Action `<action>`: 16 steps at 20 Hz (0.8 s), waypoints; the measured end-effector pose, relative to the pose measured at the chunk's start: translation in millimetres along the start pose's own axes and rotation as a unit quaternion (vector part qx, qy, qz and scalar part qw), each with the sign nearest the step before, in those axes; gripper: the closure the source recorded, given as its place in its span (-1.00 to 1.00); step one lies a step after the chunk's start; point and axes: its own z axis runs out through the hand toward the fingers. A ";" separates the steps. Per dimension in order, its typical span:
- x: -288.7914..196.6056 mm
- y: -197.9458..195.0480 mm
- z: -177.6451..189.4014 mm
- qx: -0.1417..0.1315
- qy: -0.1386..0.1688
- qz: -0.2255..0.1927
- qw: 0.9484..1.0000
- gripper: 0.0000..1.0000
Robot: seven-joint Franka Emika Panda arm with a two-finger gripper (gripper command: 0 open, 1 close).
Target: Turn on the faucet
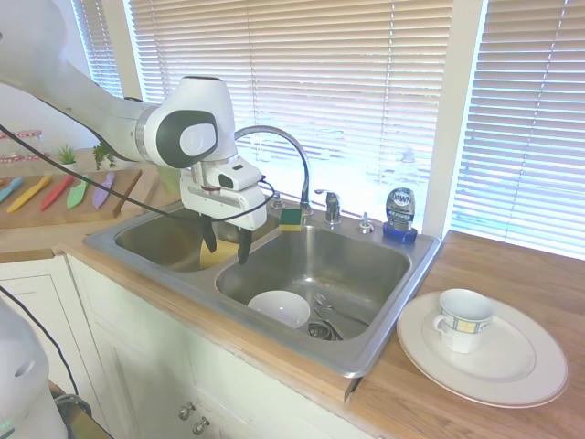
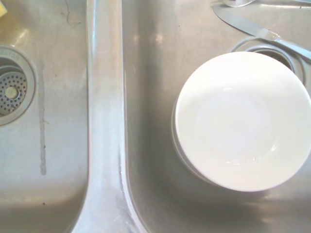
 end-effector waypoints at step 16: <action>9.9 -0.6 5.8 -0.009 0.005 -0.006 1.000 1.00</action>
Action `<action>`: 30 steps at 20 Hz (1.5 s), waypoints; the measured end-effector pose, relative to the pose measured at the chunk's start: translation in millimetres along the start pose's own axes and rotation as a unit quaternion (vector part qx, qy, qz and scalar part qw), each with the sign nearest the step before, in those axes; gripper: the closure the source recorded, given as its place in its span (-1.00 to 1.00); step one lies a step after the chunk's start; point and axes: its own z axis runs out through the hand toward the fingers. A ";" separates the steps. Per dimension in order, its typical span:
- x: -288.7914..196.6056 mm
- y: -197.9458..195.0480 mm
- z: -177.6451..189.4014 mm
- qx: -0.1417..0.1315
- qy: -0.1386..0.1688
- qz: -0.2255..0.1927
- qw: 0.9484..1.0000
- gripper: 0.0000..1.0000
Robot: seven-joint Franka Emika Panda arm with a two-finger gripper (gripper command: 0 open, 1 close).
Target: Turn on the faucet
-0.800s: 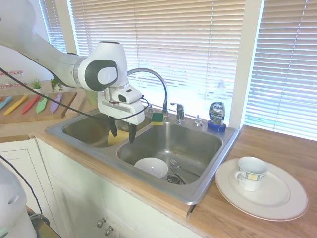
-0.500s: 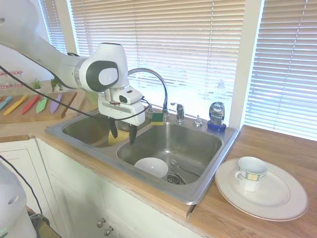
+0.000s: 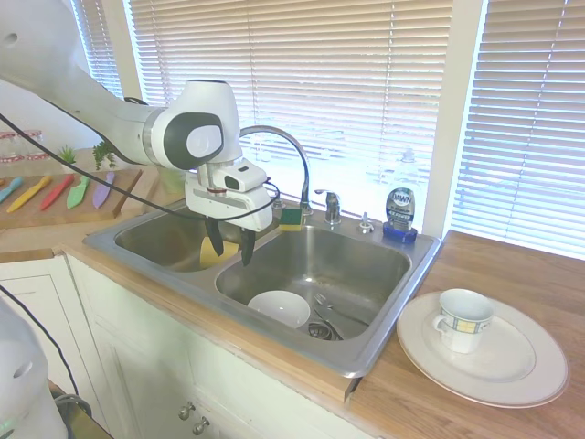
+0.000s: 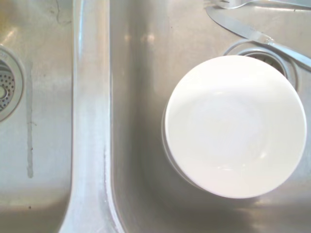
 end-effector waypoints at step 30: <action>116.7 -88.6 -12.9 0.012 0.010 0.003 1.000 1.00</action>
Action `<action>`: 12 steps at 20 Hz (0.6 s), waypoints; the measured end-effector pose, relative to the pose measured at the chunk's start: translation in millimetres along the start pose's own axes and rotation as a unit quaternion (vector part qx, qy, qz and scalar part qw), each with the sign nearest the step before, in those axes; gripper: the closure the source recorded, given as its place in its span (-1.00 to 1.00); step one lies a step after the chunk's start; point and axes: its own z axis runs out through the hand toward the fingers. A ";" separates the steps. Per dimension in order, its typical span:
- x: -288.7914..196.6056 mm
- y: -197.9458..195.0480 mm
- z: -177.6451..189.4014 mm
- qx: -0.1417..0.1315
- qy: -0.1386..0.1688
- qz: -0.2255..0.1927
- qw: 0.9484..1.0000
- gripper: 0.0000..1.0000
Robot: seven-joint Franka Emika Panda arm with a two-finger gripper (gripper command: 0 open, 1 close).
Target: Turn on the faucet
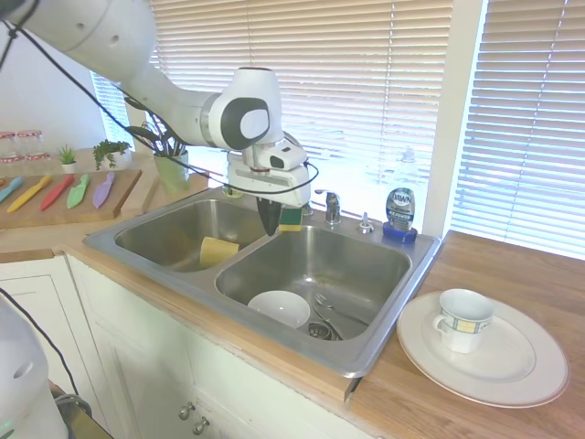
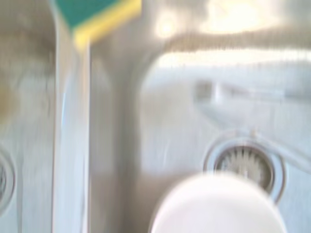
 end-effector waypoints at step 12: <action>74.9 -77.5 13.9 0.000 0.007 0.001 1.000 1.00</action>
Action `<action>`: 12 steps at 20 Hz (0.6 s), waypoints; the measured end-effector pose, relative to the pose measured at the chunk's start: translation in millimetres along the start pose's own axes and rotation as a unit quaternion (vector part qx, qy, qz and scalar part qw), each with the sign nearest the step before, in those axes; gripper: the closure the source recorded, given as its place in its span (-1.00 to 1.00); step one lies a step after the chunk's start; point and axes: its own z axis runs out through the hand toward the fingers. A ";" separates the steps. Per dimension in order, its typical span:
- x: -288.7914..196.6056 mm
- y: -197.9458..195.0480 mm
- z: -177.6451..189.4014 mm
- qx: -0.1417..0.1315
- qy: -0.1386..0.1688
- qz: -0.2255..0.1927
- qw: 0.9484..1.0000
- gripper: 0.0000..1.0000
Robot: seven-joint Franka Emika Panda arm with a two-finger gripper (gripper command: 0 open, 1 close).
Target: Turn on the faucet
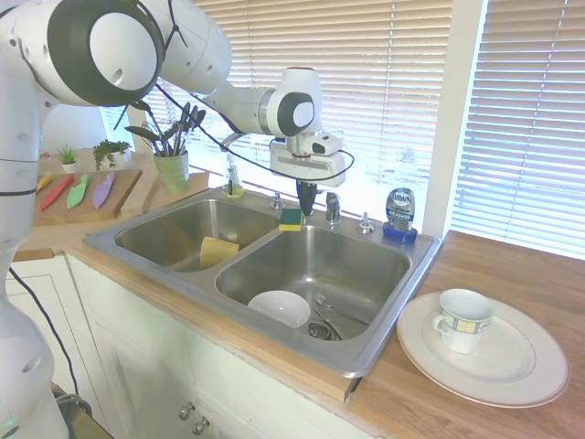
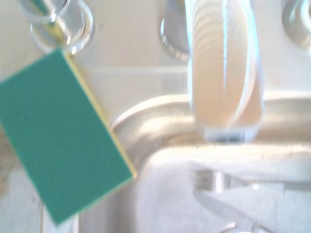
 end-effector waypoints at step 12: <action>3.0 -27.3 -11.7 0.039 0.079 0.006 0.996 1.00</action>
